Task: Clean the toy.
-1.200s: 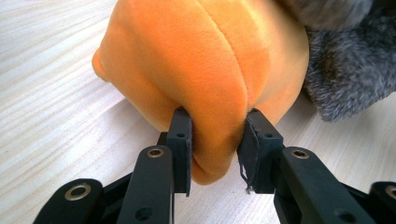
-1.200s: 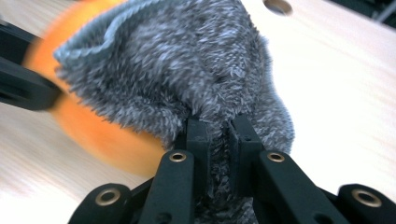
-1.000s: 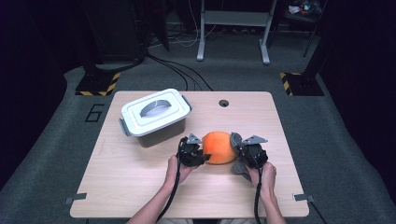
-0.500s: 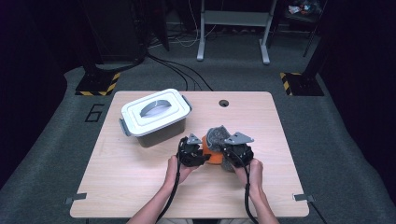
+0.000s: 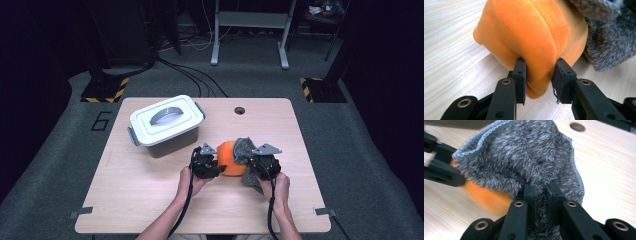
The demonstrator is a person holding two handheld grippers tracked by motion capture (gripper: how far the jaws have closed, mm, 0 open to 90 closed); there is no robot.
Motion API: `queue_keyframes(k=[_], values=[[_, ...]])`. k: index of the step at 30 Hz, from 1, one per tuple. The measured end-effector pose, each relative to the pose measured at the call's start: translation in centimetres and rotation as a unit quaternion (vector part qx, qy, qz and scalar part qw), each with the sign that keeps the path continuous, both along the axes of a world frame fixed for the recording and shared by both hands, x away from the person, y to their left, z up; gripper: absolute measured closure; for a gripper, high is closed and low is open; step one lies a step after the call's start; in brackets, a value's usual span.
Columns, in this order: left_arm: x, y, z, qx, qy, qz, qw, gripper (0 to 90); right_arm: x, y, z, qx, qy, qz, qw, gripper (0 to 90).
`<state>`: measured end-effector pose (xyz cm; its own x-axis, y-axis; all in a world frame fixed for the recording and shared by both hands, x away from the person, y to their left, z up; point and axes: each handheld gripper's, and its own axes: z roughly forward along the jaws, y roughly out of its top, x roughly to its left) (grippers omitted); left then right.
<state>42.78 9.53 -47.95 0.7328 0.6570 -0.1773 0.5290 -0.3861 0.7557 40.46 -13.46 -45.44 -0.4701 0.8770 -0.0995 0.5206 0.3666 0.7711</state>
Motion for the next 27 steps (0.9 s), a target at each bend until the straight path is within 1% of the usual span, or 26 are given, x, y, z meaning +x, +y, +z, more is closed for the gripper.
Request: queue_keyframes(k=[2,3,4,5,6,7,8,11,12,13,14,15,16,18,20,21,22,23,24,26,27], values=[[0.0,0.0,0.0,0.000,0.000,0.000,1.0000,66.0,0.1,-0.5,-0.3,0.003,0.008,-0.010,0.9999,80.7],[0.0,0.0,0.0,0.000,0.000,0.000,1.0000,65.9,0.1,-0.5,-0.3,0.003,0.008,-0.010,0.9999,80.7],[0.0,0.1,0.0,0.000,0.002,-0.001,1.0000,65.9,0.3,-1.1,-0.8,0.004,0.017,-0.018,0.9997,80.7],[0.0,0.2,-0.1,0.003,0.001,-0.003,1.0000,65.8,0.4,-1.2,-1.0,0.004,0.019,-0.022,0.9996,80.7],[0.1,0.2,-0.1,0.004,-0.002,-0.003,1.0000,65.7,0.5,-1.4,-1.2,0.005,0.026,-0.027,0.9993,80.7],[0.1,0.2,-0.1,0.004,-0.002,-0.003,1.0000,65.7,0.7,-1.6,-1.5,0.004,0.025,-0.030,0.9992,80.7],[0.1,0.2,-0.2,0.003,-0.002,-0.003,1.0000,65.6,0.8,-1.7,-1.6,0.007,0.031,-0.029,0.9991,80.7],[0.1,0.3,-0.1,0.003,-0.004,-0.003,1.0000,64.9,0.9,-1.8,-1.8,0.011,0.034,-0.033,0.9988,80.7],[0.1,0.3,-0.1,0.002,-0.003,-0.003,1.0000,64.1,0.8,-1.7,-1.7,0.011,0.035,-0.032,0.9988,80.6],[0.0,0.3,-0.1,0.001,-0.004,-0.002,1.0000,62.8,0.9,-1.8,-1.7,0.008,0.030,-0.031,0.9990,80.6],[0.0,0.3,0.0,0.003,-0.007,-0.005,1.0000,60.8,0.9,-1.8,-1.6,0.006,0.032,-0.028,0.9991,80.6],[-0.1,0.3,0.1,0.005,-0.009,-0.006,0.9999,57.9,0.9,-1.8,-1.6,0.008,0.030,-0.029,0.9991,80.7],[-0.2,0.4,0.1,0.008,-0.012,-0.007,0.9999,54.7,1.0,-1.7,-1.6,0.010,0.032,-0.032,0.9989,80.6],[-0.5,0.5,0.2,0.024,-0.026,-0.011,0.9993,49.3,1.0,-1.8,-1.6,0.008,0.032,-0.035,0.9988,80.6],[-0.8,0.5,0.2,0.034,-0.035,-0.016,0.9987,43.5,1.1,-1.9,-1.6,0.009,0.031,-0.036,0.9988,80.6],[-0.8,0.4,0.2,0.048,-0.039,-0.020,0.9979,40.6,1.1,-1.9,-1.6,0.011,0.033,-0.035,0.9988,80.6],[-0.9,0.3,0.1,0.058,-0.042,-0.021,0.9972,38.5,1.1,-1.8,-1.6,0.010,0.031,-0.037,0.9988,80.6],[-1.0,0.0,0.1,0.075,-0.047,-0.025,0.9958,37.9,1.2,-1.8,-1.6,0.009,0.030,-0.034,0.9989,80.6],[-1.1,-0.3,-0.1,0.082,-0.049,-0.027,0.9951,37.4,1.2,-1.7,-1.5,0.009,0.030,-0.035,0.9989,80.6],[-1.1,-0.8,-0.3,0.105,-0.056,-0.028,0.9925,37.5,1.2,-1.6,-1.4,0.010,0.030,-0.036,0.9988,80.6],[-1.1,-1.1,-0.5,0.112,-0.061,-0.028,0.9915,39.6,1.2,-1.6,-1.4,0.010,0.031,-0.037,0.9988,80.6]])
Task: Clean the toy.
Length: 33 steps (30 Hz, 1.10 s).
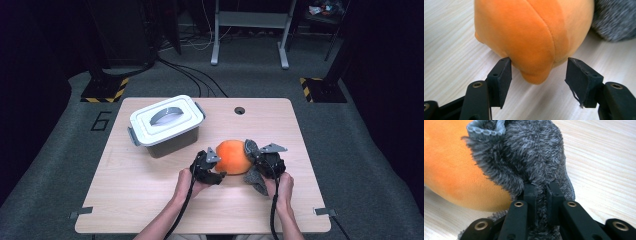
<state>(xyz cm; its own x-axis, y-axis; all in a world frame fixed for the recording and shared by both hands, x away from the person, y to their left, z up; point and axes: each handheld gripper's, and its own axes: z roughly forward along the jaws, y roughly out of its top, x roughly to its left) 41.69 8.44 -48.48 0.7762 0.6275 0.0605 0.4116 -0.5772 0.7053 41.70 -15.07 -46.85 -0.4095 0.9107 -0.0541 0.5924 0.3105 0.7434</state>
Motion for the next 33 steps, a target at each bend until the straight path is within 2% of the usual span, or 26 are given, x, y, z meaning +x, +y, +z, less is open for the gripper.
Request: queue_keyframes(k=[2,3,5,8,13,16,18,21,24,26,28,33], values=[[0.0,-0.3,-0.2,0.011,-0.007,0.002,0.9999,49.5,0.0,0.0,0.0,-0.002,-0.002,0.001,1.0000,80.6],[0.0,-0.4,-0.2,0.008,-0.009,0.003,0.9999,54.2,0.0,0.0,0.0,-0.003,-0.006,0.002,1.0000,80.6],[0.1,-0.2,0.0,-0.002,-0.003,0.006,1.0000,64.8,-0.1,0.0,0.1,-0.002,-0.009,-0.001,1.0000,80.6],[0.3,0.1,0.1,-0.029,0.015,0.010,0.9994,71.1,-0.4,-0.1,0.4,0.002,-0.018,0.004,0.9998,80.7],[0.5,0.3,1.0,-0.071,0.045,0.014,0.9964,72.9,-1.3,0.3,1.5,0.012,-0.036,0.019,0.9991,80.7],[0.4,0.2,1.6,-0.080,0.053,0.010,0.9953,72.9,-1.9,1.0,2.4,0.009,-0.047,0.032,0.9983,80.7],[0.4,0.1,1.8,-0.090,0.062,0.011,0.9940,72.9,-2.3,1.5,3.1,0.007,-0.059,0.046,0.9972,80.7],[0.5,0.0,1.9,-0.104,0.076,0.011,0.9916,72.8,-2.9,2.7,3.9,0.003,-0.064,0.067,0.9957,80.7],[0.5,-0.1,1.8,-0.105,0.081,0.010,0.9911,72.7,-3.1,4.0,3.9,-0.015,-0.059,0.085,0.9945,80.6],[0.7,0.0,1.7,-0.100,0.081,0.010,0.9917,72.6,-2.8,4.7,3.5,-0.029,-0.054,0.084,0.9946,80.7],[0.7,0.1,1.6,-0.105,0.082,0.012,0.9910,72.4,-2.5,4.8,3.2,-0.031,-0.049,0.079,0.9952,80.7],[0.9,0.4,1.2,-0.102,0.082,0.011,0.9913,72.3,-2.1,4.7,2.7,-0.040,-0.046,0.069,0.9958,80.8]])
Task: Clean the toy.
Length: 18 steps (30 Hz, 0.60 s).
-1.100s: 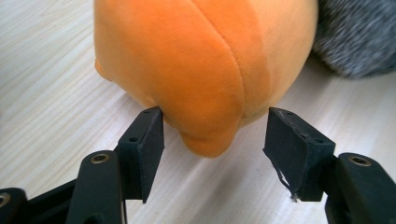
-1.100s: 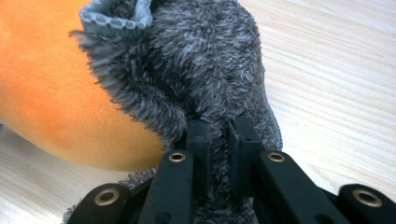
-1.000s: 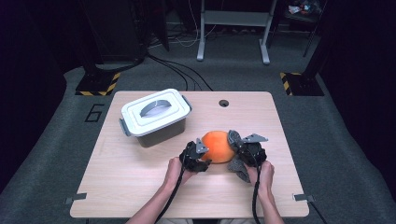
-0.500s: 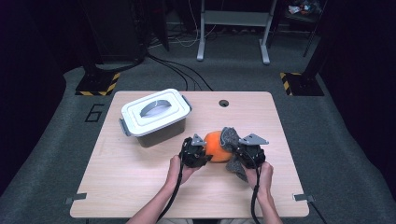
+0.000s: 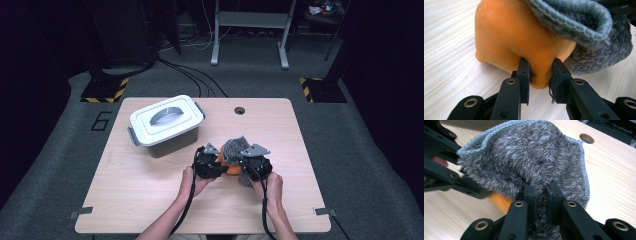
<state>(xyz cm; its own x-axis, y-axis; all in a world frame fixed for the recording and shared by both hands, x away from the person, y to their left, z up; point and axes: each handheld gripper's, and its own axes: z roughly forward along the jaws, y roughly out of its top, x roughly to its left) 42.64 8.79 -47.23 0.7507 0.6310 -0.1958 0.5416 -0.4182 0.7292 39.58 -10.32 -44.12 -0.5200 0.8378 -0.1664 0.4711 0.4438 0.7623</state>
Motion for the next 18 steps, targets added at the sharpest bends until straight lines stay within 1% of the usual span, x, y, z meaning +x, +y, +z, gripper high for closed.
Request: queue_keyframes(k=[1,2,4,5,8,12,13,14,16,17,18], values=[[0.0,0.0,0.0,-0.002,0.002,0.001,1.0000,72.3,0.0,-0.2,-0.1,-0.001,0.003,0.003,1.0000,80.8],[0.0,0.0,-0.1,-0.004,0.003,0.004,1.0000,72.2,0.1,-0.4,-0.1,0.003,0.004,-0.006,1.0000,80.8],[0.0,0.1,-0.1,-0.004,0.002,0.002,1.0000,72.1,0.2,-1.0,-0.3,0.004,0.005,-0.009,0.9999,80.8],[0.0,0.1,-0.1,-0.004,0.001,0.002,1.0000,72.0,0.3,-1.3,-0.3,0.004,0.004,-0.013,0.9999,80.8],[0.0,0.1,-0.1,-0.006,-0.001,0.001,1.0000,71.7,0.5,-2.3,-0.6,0.007,0.009,-0.026,0.9996,80.8],[0.1,0.3,-0.2,-0.006,0.000,0.000,1.0000,71.2,0.9,-3.8,-1.3,0.013,0.019,-0.052,0.9984,80.7],[0.1,0.3,-0.3,-0.006,-0.001,0.001,1.0000,71.0,1.0,-4.2,-1.5,0.015,0.027,-0.053,0.9982,80.7],[0.1,0.3,-0.3,-0.008,0.000,0.002,1.0000,70.9,1.1,-4.4,-1.8,0.022,0.029,-0.059,0.9976,80.7],[0.1,0.3,-0.3,-0.006,-0.002,0.000,1.0000,70.6,1.3,-4.8,-2.1,0.028,0.034,-0.057,0.9974,80.6],[0.1,0.3,-0.3,-0.004,-0.004,0.001,1.0000,70.6,1.3,-4.8,-2.1,0.032,0.035,-0.061,0.9970,80.6],[0.1,0.2,-0.3,-0.003,-0.004,0.001,1.0000,70.6,1.3,-4.9,-2.1,0.029,0.033,-0.058,0.9974,80.6]])
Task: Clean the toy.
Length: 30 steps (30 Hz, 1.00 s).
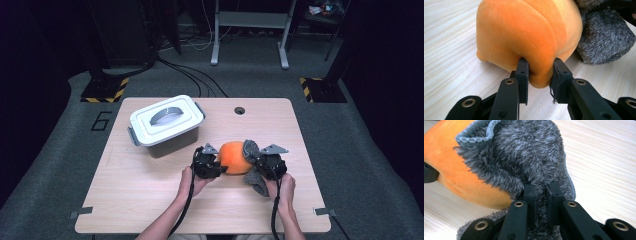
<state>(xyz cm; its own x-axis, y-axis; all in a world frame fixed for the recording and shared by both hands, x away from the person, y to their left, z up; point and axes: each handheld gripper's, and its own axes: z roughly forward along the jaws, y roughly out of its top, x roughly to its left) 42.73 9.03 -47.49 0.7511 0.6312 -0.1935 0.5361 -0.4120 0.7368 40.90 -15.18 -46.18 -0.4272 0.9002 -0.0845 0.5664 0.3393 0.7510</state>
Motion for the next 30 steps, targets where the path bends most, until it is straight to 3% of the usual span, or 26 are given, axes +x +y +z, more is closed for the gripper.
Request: queue_keyframes(k=[3,8,14,16,21,27,30], values=[[0.0,0.1,0.0,-0.002,0.002,0.004,1.0000,70.6,-0.4,0.3,0.6,0.000,-0.009,0.004,0.9999,80.6],[0.0,0.0,0.1,-0.003,-0.001,0.004,1.0000,70.5,-1.6,2.1,2.3,0.009,-0.041,0.043,0.9982,80.6],[0.0,0.1,0.2,-0.004,0.001,0.006,1.0000,70.5,-1.4,4.8,2.5,-0.021,-0.039,0.071,0.9965,80.6],[0.1,0.2,0.1,-0.004,0.000,0.003,1.0000,70.5,-1.1,4.6,2.3,-0.012,-0.036,0.062,0.9974,80.6],[0.0,0.1,0.1,-0.006,-0.001,0.003,1.0000,70.5,-0.8,2.7,1.7,-0.017,-0.031,0.037,0.9987,80.6],[0.1,0.1,0.0,-0.007,-0.002,0.002,1.0000,70.4,0.2,-0.1,0.0,0.003,0.001,-0.010,0.9999,80.6],[0.1,0.1,0.0,-0.006,-0.005,0.003,1.0000,70.2,0.4,-0.7,-0.6,0.013,0.009,-0.015,0.9998,80.6]])
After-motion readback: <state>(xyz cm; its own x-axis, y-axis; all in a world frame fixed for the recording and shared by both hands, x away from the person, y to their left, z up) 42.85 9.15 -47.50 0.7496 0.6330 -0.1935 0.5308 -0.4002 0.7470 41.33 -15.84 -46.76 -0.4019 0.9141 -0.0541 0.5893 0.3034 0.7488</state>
